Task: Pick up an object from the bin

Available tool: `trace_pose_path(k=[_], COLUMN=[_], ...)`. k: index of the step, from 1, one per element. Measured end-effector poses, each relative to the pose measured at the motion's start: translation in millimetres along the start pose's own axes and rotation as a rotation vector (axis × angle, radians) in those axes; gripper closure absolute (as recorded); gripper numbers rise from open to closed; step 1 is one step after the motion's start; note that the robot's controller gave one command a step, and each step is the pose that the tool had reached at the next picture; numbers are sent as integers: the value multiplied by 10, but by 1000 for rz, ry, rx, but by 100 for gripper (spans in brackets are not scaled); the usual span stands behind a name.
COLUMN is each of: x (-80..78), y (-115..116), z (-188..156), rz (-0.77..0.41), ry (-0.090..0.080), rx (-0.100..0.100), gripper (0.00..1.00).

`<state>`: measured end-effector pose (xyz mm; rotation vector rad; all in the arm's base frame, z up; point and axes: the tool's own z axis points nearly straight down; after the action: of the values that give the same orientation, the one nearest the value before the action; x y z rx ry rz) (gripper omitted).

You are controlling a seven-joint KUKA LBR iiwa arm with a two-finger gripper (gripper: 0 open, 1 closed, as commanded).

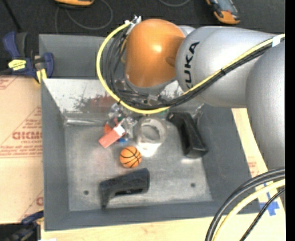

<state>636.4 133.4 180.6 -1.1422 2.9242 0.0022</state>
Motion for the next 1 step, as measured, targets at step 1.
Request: trace_pose_path(k=[1], x=[1], y=[-2], z=[0], rz=[1], ry=[0], rx=[0], gripper=[100])
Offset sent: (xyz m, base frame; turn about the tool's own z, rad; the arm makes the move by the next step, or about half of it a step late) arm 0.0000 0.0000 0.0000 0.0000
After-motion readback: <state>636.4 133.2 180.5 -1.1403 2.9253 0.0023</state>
